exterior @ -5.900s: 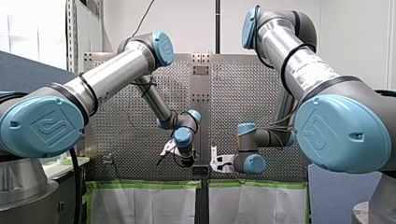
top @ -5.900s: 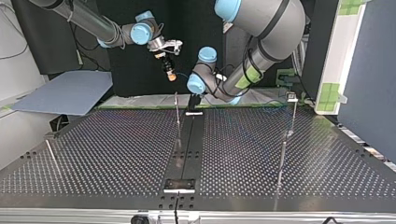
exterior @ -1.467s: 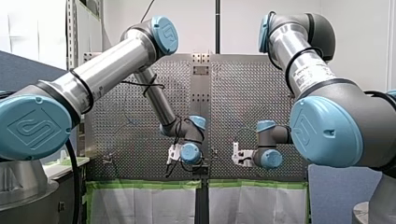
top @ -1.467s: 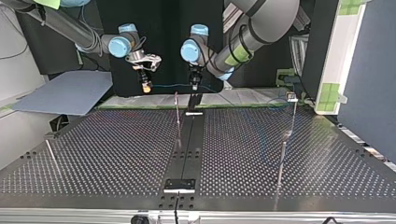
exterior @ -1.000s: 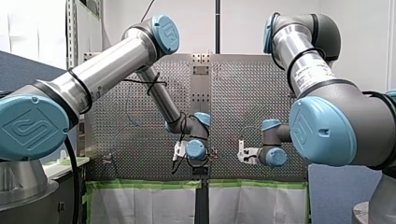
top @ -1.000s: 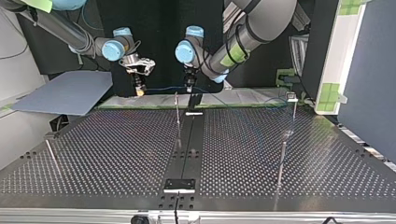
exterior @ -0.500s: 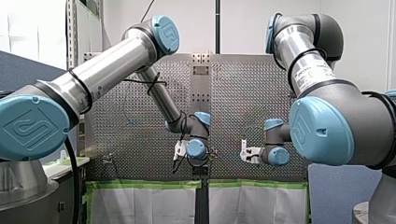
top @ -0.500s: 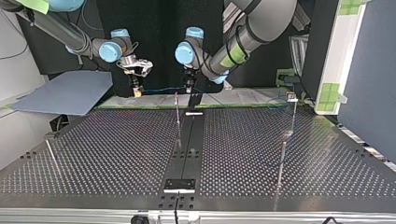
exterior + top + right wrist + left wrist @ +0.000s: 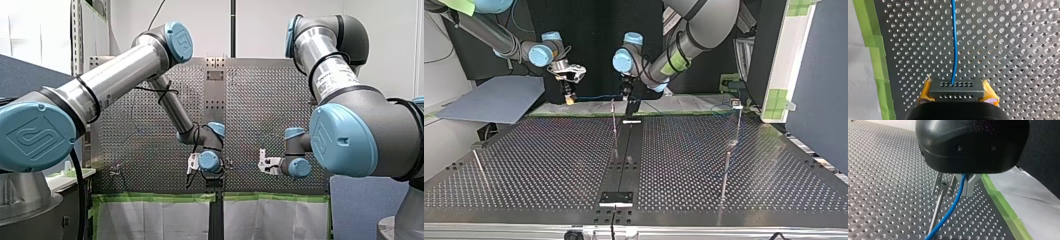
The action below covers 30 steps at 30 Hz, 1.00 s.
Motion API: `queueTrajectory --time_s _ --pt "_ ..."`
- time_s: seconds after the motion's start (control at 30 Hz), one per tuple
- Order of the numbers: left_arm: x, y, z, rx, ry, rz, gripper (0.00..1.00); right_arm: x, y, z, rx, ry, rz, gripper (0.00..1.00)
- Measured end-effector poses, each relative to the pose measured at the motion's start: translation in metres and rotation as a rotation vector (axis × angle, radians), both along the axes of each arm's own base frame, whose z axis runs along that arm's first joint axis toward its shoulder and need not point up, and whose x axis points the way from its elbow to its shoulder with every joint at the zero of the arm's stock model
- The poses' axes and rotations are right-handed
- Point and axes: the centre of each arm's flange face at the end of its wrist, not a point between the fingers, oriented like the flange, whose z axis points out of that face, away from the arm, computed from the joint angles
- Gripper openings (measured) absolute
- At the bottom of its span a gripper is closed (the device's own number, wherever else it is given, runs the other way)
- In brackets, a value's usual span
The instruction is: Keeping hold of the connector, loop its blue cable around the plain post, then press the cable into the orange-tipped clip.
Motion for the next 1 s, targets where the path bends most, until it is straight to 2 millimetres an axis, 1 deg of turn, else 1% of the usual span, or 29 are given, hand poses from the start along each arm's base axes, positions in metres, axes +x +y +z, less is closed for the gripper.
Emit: queueTrajectory --time_s 0.17,0.4,0.6,0.67,0.73,1.0 --pt "0.005 0.001 0.001 -0.014 0.003 -0.010 0.00 -0.003 -0.003 0.000 0.002 -0.009 -0.006 0.11" --pt "0.007 0.001 0.000 -0.027 0.011 -0.014 0.00 -0.005 -0.004 -0.003 0.011 -0.008 -0.010 0.11" --pt "0.010 0.002 -0.021 -0.028 0.039 -0.018 0.00 -0.006 -0.003 -0.023 0.049 0.022 -0.019 0.11" --pt "0.013 0.001 -0.025 -0.040 0.043 -0.017 0.00 -0.007 -0.003 -0.027 0.056 0.026 -0.022 0.11" --pt "0.017 0.001 -0.024 -0.052 0.043 -0.014 0.00 -0.007 -0.005 -0.028 0.056 0.026 -0.022 0.11" --pt "0.038 0.000 -0.012 -0.063 0.043 0.005 0.00 -0.007 -0.011 -0.027 0.049 0.024 -0.024 0.11"
